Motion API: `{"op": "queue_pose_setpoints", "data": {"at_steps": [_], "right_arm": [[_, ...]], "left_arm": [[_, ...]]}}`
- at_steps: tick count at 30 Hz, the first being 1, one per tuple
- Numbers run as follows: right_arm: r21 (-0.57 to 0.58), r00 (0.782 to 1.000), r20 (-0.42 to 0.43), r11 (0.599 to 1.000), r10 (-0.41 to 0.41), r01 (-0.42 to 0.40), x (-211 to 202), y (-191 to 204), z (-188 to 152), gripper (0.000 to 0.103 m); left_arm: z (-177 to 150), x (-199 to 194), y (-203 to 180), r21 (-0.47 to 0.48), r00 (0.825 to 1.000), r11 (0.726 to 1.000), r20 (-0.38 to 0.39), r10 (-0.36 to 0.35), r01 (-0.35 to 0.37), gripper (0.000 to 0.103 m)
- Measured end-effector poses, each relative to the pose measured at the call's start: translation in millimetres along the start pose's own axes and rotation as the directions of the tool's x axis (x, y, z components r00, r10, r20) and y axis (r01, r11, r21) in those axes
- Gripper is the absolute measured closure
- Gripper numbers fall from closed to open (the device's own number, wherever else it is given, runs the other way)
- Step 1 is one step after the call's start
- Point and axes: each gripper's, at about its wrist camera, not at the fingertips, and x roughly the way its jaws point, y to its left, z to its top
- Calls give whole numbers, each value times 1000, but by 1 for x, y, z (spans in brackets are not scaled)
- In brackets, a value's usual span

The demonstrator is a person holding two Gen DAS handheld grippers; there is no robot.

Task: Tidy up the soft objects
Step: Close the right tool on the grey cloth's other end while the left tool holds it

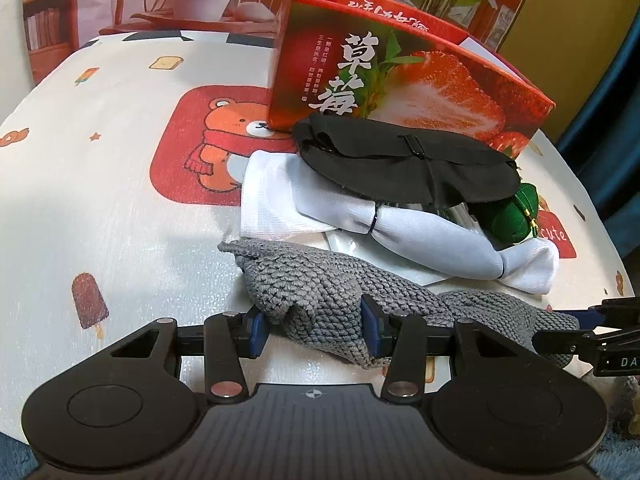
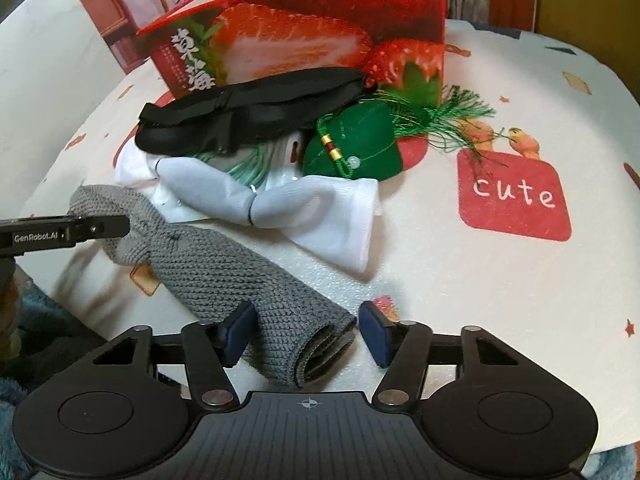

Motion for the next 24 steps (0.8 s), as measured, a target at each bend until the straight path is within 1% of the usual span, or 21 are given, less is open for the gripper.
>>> {"op": "queue_pose_setpoints", "data": {"at_steps": [1,2,3,4,6,9,13,16,19,20,22,23,24], "right_arm": [[-7,1000,1,1000,1,-1,-1,1,0,62],[-15,1000,0,1000,6,-6,-1,2,0,65],[-20,1000,0,1000,13,-13,-2,2,0,72],[-25,1000,2,999,20,-20,-2,3,0,78],[-45,1000,12,999,16,-16,-4,4,1,82],[-66,999,41,998,-7,10,-6,3,3,84],[-108,992,100,990,-79,90,-11,0,6,84],[-122,991,106,988,-87,100,-12,0,6,84],[-119,992,95,988,-86,97,-10,0,5,83],[-114,993,91,989,-82,92,-9,0,5,82],[-98,993,90,991,-78,87,-11,0,4,73],[-95,993,87,992,-73,81,-13,0,3,71],[-96,994,85,992,-69,77,-14,1,3,71]], "left_arm": [[0,0,0,-5,1000,1000,1,1,-1,52],[0,-1,2,-9,1000,1000,1,0,0,47],[1,-1,3,-15,1000,1000,3,1,-1,44],[1,-2,6,-28,1000,1000,6,6,-6,39],[1,-4,12,-61,1000,998,11,0,1,35],[1,-5,19,-103,1000,995,21,-9,11,32],[3,-6,20,-116,999,993,36,-10,14,32],[3,-4,18,-110,999,994,34,-6,10,32],[2,-2,15,-90,1000,996,29,-5,7,36],[1,-2,14,-75,1000,997,29,-4,6,46],[0,-1,10,-49,1000,999,24,-9,10,56],[0,-1,8,-39,1000,999,22,-11,12,62],[0,0,6,-27,1000,1000,19,-15,16,64]]}}
